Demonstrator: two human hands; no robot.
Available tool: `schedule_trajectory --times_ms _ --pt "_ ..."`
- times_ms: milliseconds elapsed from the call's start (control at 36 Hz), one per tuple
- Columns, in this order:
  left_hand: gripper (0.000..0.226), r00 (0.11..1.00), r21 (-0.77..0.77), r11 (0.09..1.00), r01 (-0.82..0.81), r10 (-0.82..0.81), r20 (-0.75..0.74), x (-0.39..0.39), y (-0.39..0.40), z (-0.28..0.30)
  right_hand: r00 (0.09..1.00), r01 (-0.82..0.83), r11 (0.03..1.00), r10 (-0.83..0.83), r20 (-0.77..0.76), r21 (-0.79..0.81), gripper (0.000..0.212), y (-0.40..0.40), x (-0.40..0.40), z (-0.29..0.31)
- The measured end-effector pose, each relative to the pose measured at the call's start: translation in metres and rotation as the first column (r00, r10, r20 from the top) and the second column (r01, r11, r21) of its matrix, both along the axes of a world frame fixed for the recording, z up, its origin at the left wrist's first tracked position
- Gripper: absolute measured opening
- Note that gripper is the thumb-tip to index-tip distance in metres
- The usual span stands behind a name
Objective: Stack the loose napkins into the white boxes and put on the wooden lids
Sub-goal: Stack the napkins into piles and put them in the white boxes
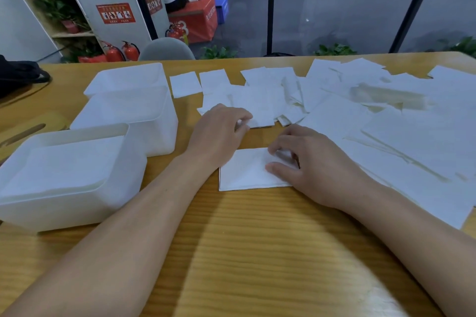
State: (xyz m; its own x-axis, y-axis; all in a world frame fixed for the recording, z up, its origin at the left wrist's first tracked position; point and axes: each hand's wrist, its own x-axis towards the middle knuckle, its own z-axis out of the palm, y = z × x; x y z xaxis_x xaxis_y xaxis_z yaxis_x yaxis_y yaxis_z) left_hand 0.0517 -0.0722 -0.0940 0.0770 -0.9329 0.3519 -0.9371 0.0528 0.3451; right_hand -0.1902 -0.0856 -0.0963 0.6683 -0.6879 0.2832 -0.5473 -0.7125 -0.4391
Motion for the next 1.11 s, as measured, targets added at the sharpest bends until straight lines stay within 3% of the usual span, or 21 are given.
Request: schedule_trajectory --times_ms 139,278,444,583,694,778,889,1028,1111 --pt "0.020 0.995 -0.026 1.000 0.016 -0.014 0.097 0.005 0.001 0.000 1.000 0.010 1.000 -0.010 0.017 0.010 0.023 0.001 0.000 0.003" --pt "0.016 1.000 -0.038 0.999 0.010 -0.010 0.005 0.006 0.005 0.002 0.997 0.046 0.999 -0.048 0.066 0.023 0.019 -0.001 -0.002 0.003" --pt "0.012 0.992 -0.043 0.999 -0.003 -0.003 -0.126 0.003 0.025 0.008 0.988 0.083 0.996 -0.079 0.132 -0.027 0.030 -0.006 -0.003 0.004" --pt "0.010 0.979 -0.017 0.989 0.150 -0.151 -0.135 -0.009 0.043 0.015 0.987 0.102 0.987 -0.085 0.135 -0.127 0.040 -0.002 0.006 0.008" --pt "0.013 0.951 -0.048 0.975 0.217 -0.222 -0.214 -0.016 0.047 0.019 0.981 0.129 0.973 -0.097 0.170 -0.189 0.015 -0.004 0.009 0.004" --pt "0.031 0.934 -0.023 0.972 0.233 -0.230 -0.272 -0.008 0.046 0.019 0.960 0.173 0.973 -0.132 0.248 -0.154 0.011 -0.008 0.002 0.007" --pt "0.048 0.941 0.018 0.964 0.266 -0.256 -0.221 0.001 0.043 0.017 0.903 0.133 0.991 -0.112 0.415 -0.023 0.016 -0.007 -0.006 0.014" --pt "0.041 0.959 -0.051 0.982 0.183 -0.189 -0.210 -0.001 0.036 0.012 0.838 -0.011 0.994 -0.051 0.544 0.109 0.020 -0.001 -0.007 0.018" --pt "0.019 0.958 -0.097 0.984 0.150 -0.169 -0.231 0.003 0.036 0.014 0.806 -0.028 0.991 -0.053 0.589 0.129 0.021 -0.003 -0.009 0.020"
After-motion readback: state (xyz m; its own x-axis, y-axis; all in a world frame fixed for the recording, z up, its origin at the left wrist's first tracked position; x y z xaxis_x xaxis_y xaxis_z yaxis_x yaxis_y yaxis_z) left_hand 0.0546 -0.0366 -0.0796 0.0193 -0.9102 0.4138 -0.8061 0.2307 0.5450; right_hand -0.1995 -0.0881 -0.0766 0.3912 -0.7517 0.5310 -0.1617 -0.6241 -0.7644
